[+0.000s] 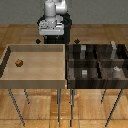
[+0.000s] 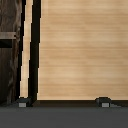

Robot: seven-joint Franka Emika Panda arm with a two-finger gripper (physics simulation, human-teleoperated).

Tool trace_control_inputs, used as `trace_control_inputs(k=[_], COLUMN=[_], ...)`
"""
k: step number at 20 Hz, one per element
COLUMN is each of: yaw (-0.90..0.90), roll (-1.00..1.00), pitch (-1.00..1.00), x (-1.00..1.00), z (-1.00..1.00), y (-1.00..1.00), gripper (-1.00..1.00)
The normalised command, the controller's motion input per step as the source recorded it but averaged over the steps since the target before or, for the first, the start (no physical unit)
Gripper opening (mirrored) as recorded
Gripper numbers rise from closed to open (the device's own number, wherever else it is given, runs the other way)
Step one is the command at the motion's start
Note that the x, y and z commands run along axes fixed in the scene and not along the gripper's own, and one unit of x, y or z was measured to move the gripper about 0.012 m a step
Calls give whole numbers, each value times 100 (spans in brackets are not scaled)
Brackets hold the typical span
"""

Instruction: Place the loaf of bread into the appropriate compartment.

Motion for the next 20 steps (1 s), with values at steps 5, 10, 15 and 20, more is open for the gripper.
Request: trace_control_inputs(k=[5, 10, 15, 20], yaw=[0, 0, 0, 0], roll=[0, 0, 0, 0], pitch=[0, 0, 0, 0], x=[0, 0, 0, 0], z=[0, 0, 0, 0], y=[0, 0, 0, 0], gripper=[100, 100, 100, 100])
